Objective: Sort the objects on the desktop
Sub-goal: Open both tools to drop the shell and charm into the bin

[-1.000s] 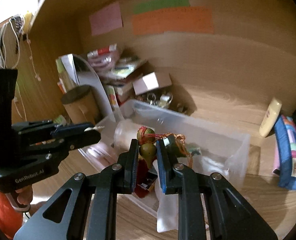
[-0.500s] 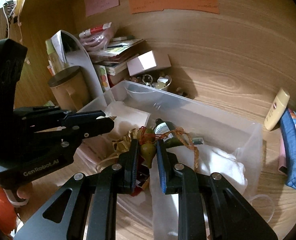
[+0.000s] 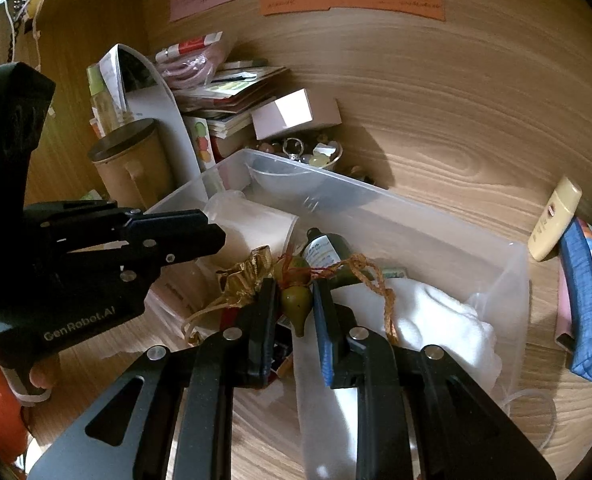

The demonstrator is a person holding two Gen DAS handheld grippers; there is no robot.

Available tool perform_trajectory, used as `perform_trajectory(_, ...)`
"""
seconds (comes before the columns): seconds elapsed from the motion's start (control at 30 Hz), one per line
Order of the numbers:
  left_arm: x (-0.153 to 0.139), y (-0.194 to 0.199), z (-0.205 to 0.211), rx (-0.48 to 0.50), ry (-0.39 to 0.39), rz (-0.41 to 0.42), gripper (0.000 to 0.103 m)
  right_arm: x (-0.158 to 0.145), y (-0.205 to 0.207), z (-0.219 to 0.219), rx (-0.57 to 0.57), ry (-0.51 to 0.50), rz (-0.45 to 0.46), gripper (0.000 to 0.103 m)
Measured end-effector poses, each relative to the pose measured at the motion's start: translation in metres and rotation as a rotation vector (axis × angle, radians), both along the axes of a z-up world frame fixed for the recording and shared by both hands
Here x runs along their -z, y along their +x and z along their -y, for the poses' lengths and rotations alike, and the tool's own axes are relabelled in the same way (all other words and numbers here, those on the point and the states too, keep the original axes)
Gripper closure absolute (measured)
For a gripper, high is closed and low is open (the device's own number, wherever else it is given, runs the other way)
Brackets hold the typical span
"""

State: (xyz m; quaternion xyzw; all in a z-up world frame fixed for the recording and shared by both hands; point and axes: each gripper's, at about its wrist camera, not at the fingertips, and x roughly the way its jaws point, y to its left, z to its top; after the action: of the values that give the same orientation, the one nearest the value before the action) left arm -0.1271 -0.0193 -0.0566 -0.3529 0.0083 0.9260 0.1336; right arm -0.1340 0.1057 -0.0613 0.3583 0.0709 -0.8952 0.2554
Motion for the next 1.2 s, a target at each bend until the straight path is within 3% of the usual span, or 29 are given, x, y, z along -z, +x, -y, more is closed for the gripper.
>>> perform_trajectory(0.37, -0.007, 0.006, 0.003, -0.004, 0.012, -0.018, 0.084, -0.009, 0.008, -0.002, -0.035, -0.017, -0.023, 0.068)
perform_trajectory(0.47, -0.010, 0.009, 0.005, -0.006, 0.022, -0.025, 0.073, -0.013, 0.011, -0.004, -0.031, -0.017, -0.038, 0.067)
perform_trajectory(0.57, -0.013, 0.013, 0.006, -0.010, 0.019, -0.036, 0.072, -0.015, 0.012, -0.005, -0.031, -0.014, -0.043, 0.066)
perform_trajectory(0.77, -0.017, 0.019, 0.010, -0.026, 0.016, -0.047, 0.059, -0.021, 0.017, -0.008, -0.028, -0.017, -0.050, 0.052)
perform_trajectory(0.83, -0.019, 0.023, 0.010, -0.032, 0.009, -0.058, 0.054, -0.023, 0.019, -0.009, -0.030, -0.018, -0.049, 0.045)
perform_trajectory(0.9, -0.021, 0.027, 0.011, -0.039, 0.002, -0.070, 0.047, -0.026, 0.022, -0.011, -0.036, -0.028, -0.038, 0.032)
perform_trajectory(0.97, -0.024, 0.032, 0.011, -0.045, -0.001, -0.085, 0.044, -0.028, 0.024, -0.011, -0.040, -0.036, -0.033, 0.027)
perform_trajectory(1.2, -0.032, 0.043, 0.013, -0.051, -0.002, -0.109, 0.039, -0.030, 0.032, -0.015, -0.062, -0.043, 0.033, 0.026)
